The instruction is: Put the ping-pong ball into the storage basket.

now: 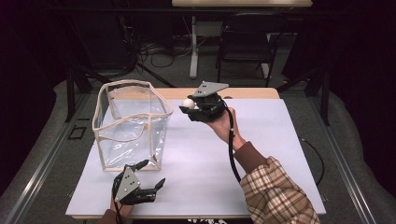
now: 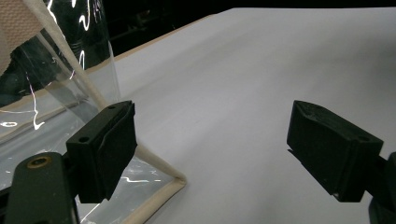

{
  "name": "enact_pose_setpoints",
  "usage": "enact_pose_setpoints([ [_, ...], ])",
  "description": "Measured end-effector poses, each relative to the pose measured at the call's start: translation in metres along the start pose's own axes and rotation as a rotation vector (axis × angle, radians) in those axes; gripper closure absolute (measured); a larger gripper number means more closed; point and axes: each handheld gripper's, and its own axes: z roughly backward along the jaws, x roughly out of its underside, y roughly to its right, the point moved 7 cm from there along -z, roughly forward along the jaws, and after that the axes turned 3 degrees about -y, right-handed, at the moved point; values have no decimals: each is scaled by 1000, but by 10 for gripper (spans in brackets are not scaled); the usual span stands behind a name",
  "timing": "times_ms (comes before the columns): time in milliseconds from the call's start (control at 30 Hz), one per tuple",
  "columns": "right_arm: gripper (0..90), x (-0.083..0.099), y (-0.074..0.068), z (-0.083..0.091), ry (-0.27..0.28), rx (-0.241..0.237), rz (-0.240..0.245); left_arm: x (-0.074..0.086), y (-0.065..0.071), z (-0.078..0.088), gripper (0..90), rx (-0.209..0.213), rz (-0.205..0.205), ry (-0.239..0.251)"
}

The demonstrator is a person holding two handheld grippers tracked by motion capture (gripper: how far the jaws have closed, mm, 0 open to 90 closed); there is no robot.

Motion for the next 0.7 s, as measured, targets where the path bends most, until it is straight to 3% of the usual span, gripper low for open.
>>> enact_pose_setpoints([
  [700, 513, -19, -1, -6, 9, -10, 10, -1, 0, -1, 158, 5, -1, 2],
])
